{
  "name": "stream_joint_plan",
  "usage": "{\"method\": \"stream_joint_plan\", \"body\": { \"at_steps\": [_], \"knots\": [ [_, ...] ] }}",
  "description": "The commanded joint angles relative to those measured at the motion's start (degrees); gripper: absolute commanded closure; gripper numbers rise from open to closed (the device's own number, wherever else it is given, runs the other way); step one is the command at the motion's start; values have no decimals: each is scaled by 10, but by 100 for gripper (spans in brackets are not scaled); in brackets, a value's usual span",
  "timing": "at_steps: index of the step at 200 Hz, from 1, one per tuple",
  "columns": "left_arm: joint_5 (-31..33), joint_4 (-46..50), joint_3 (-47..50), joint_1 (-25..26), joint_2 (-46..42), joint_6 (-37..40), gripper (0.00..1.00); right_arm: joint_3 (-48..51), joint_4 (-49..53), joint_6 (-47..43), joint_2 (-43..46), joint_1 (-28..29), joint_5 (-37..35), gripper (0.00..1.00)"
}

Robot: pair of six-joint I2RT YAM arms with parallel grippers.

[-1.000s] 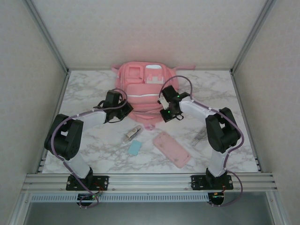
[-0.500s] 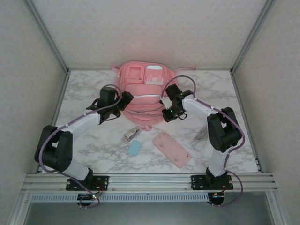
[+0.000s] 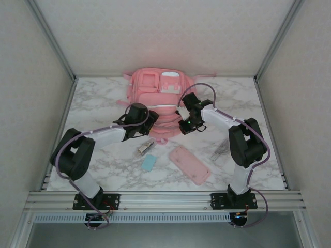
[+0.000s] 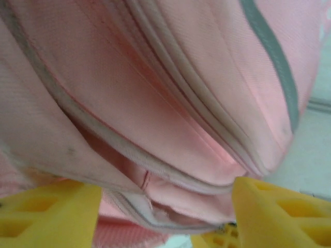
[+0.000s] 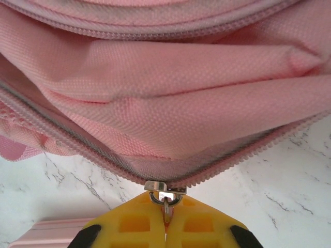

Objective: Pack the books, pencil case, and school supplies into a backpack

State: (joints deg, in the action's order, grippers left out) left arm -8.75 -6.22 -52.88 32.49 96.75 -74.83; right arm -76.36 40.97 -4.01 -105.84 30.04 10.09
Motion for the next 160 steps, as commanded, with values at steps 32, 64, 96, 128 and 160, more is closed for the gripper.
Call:
{"method": "stream_joint_plan", "body": {
  "at_steps": [32, 64, 96, 128, 160],
  "knots": [
    [0, -51, 9, 3, 54, -46, 100, 36, 26, -89, 6, 5, -86, 100],
    [5, -24, 10, 0, 34, -24, 100, 73, -26, -164, 18, -16, -82, 100],
    [-2, -4, 18, -3, 13, -10, 100, 46, -6, -216, -15, -48, -81, 100],
    [-10, 14, 36, -11, -10, 2, 100, 28, 2, -251, -27, -91, -72, 100],
    [-5, 34, 50, -22, -30, 21, 100, 41, -3, -277, 8, -105, -19, 100]
  ]
}}
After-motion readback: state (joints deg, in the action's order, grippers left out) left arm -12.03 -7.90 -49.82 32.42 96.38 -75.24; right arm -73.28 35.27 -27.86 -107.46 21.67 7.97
